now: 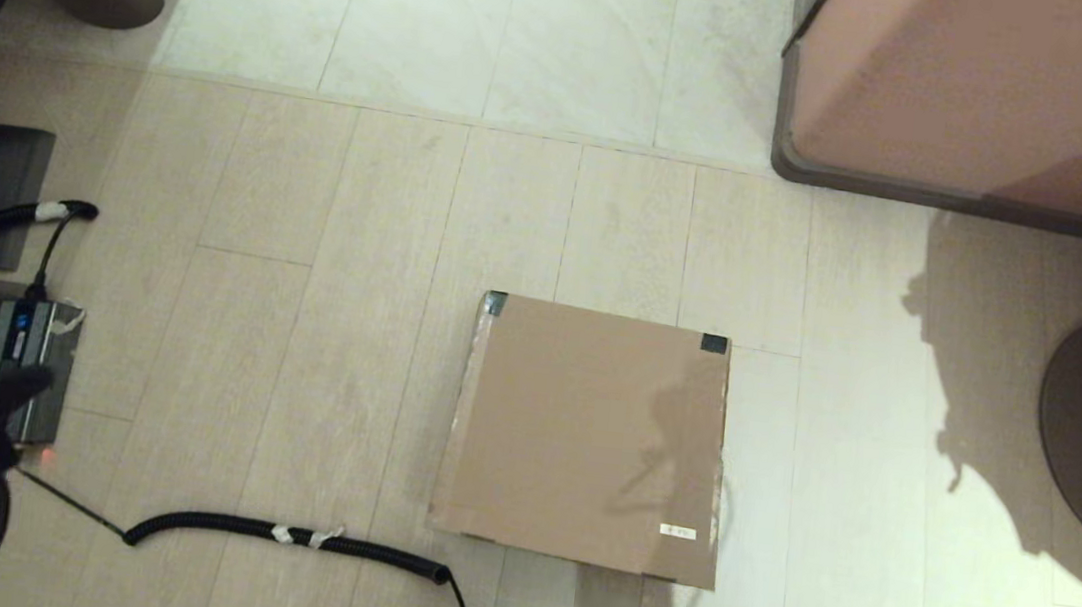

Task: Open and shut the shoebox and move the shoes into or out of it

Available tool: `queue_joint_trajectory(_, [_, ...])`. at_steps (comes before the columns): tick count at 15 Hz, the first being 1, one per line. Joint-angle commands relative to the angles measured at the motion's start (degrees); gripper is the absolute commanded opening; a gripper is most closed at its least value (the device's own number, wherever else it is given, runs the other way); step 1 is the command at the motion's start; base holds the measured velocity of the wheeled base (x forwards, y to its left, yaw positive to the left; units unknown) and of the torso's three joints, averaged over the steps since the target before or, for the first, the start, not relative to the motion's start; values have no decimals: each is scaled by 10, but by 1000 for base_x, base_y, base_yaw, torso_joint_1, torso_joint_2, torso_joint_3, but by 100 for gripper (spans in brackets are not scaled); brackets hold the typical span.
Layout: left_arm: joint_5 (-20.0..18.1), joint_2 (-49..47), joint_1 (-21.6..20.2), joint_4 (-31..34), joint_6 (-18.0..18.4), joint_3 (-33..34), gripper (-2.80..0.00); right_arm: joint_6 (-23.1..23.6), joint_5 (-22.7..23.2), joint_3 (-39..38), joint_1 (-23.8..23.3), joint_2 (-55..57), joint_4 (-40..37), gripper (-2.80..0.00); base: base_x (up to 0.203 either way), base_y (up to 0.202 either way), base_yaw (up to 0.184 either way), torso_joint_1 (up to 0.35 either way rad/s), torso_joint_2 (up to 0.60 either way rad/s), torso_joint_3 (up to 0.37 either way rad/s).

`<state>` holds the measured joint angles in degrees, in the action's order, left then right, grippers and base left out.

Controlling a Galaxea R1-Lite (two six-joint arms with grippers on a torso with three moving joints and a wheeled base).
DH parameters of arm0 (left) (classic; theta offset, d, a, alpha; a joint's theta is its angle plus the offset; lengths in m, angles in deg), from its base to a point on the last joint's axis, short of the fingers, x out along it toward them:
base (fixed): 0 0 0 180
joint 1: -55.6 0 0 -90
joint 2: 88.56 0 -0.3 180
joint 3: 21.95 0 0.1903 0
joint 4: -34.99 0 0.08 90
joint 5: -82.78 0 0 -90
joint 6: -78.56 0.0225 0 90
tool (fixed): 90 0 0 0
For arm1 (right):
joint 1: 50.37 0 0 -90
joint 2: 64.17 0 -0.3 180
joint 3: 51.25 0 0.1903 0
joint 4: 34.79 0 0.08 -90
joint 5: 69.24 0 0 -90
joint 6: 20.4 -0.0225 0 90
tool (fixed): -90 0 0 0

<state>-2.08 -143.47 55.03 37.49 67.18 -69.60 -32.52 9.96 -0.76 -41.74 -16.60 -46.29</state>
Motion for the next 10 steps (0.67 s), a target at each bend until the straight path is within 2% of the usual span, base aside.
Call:
queue_joint_trajectory(1, [3, 52, -7, -1, 2, 59, -280, 62, -1, -82, -17, -151, -75, -280, 0, 0, 0, 0, 0, 0])
queue_joint_trajectory(3, [18, 74, -8, 0, 10, 124, -280, 104, -3, -168, -25, -220, -118, -280, 0, 0, 0, 0, 0, 0])
queue_joint_trajectory(5, [24, 102, -8, 1, 19, 169, -280, 115, -2, -215, -28, -276, -133, -280, 0, 0, 0, 0, 0, 0])
queue_joint_trajectory(7, [24, 117, -8, 6, 28, 198, -280, 118, 4, -236, -29, -315, -142, -280, 0, 0, 0, 0, 0, 0])
queue_joint_trajectory(10, [25, 157, -8, 43, 67, 227, -280, 121, 57, -241, -29, -317, -142, -280, 0, 0, 0, 0, 0, 0])
